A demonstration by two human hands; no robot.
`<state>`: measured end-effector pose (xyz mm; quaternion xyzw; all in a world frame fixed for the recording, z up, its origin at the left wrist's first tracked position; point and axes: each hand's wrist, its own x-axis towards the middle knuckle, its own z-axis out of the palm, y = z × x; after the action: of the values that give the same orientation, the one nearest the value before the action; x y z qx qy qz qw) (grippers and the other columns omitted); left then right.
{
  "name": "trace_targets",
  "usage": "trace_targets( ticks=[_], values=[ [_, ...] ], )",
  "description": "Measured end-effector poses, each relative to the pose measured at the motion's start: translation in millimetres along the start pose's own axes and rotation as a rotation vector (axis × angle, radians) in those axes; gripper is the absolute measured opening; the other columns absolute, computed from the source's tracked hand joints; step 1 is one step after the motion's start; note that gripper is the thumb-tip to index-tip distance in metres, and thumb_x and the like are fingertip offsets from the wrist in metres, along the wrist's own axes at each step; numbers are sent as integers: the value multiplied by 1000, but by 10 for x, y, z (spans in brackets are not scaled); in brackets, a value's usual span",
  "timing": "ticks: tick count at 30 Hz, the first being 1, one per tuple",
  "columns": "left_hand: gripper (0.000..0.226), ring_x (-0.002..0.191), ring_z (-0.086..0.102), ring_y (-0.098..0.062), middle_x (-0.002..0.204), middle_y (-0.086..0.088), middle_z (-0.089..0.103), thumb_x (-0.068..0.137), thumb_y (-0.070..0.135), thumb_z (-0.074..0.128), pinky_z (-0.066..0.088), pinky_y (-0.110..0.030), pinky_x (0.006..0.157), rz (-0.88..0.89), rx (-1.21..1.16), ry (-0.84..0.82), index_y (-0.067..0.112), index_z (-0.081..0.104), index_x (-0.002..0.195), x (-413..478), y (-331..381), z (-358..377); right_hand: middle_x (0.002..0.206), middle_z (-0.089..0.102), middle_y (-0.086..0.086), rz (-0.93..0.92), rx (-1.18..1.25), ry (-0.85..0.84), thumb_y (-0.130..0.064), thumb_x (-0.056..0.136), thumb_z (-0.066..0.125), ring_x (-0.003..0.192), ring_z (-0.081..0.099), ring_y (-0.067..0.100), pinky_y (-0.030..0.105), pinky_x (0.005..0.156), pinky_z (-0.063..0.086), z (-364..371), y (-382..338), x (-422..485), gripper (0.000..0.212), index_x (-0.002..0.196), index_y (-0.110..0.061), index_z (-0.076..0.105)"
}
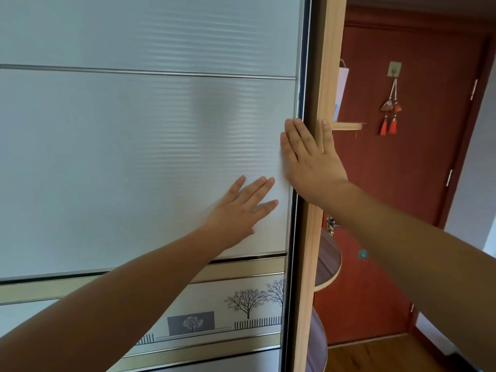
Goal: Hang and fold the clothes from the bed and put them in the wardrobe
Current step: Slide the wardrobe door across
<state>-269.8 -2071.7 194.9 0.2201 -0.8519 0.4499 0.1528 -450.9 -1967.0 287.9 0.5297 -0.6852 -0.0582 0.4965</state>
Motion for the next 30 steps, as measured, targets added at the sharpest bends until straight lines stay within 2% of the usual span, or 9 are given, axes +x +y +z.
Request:
trace_targets(
  ticks=[3, 5, 7, 10, 12, 15, 20, 26, 30],
  values=[
    [78, 154, -4, -30, 167, -14, -3, 90, 44, 65, 8, -49, 124, 3, -179, -10, 24, 26, 155, -148, -49, -93, 165, -15, 23, 20, 131, -29, -29, 102, 36, 153, -18, 37, 67, 119, -3, -64, -79, -54, 74, 159, -1, -4],
    [63, 151, 13, -26, 163, -8, 17, 94, 40, 61, 28, -44, 119, -65, -396, -20, 25, 36, 150, -386, -111, -161, 162, 15, 20, 56, 371, 37, -28, 97, 47, 153, 5, 37, 60, 120, 11, -151, -181, -129, 62, 153, -8, 30],
    [53, 140, 33, -20, 150, 2, 37, 97, 42, 56, 46, -43, 104, -205, -556, -77, 28, 41, 145, -686, -217, -226, 147, 41, 12, 33, 588, 88, -35, 96, 52, 138, 35, 34, 51, 109, 32, -227, -344, -208, 48, 141, -18, 51],
    [47, 119, 55, -18, 135, 5, 53, 98, 48, 51, 50, -40, 97, -453, -633, -294, 29, 48, 141, -1226, -463, -287, 130, 58, 4, -109, 959, -172, -48, 100, 50, 115, 56, 24, 42, 96, 47, -371, -701, -231, 45, 139, -26, 53],
    [45, 109, 60, -17, 128, 3, 59, 97, 51, 53, 48, -33, 96, -598, -628, -441, 27, 54, 136, -1643, -660, -331, 129, 60, 1, -251, 1003, -364, -55, 98, 52, 114, 56, 22, 41, 98, 48, -464, -1005, -184, 47, 135, -28, 55],
    [44, 113, 59, -19, 127, 0, 63, 96, 51, 55, 46, -32, 99, -772, -559, -627, 24, 58, 131, -2274, -972, -403, 132, 59, 2, -422, 957, -469, -59, 96, 52, 115, 55, 23, 39, 96, 47, -636, -1538, -76, 50, 134, -28, 55],
    [48, 121, 57, -23, 133, -4, 62, 96, 51, 56, 45, -35, 103, -969, -480, -838, 20, 58, 133, -3110, -1311, -565, 132, 58, 3, -671, 979, -452, -59, 94, 53, 113, 55, 23, 39, 94, 47, -1045, -2441, 113, 51, 133, -27, 54],
    [49, 121, 56, -23, 132, -5, 62, 96, 49, 55, 44, -35, 100, -1173, -403, -855, 18, 56, 135, -3755, -1403, -806, 134, 58, 3, -913, 1026, -351, -62, 93, 51, 117, 54, 24, 40, 97, 47, -1650, -3317, 316, 52, 132, -27, 54],
    [52, 128, 52, -24, 140, -4, 57, 97, 49, 53, 41, -36, 105, -1324, -331, -870, 19, 52, 140, -4114, -1427, -1024, 134, 56, 1, -1038, 1037, -259, -64, 93, 48, 117, 55, 24, 38, 91, 47, -2042, -3740, 396, 52, 133, -31, 52]
  ],
)
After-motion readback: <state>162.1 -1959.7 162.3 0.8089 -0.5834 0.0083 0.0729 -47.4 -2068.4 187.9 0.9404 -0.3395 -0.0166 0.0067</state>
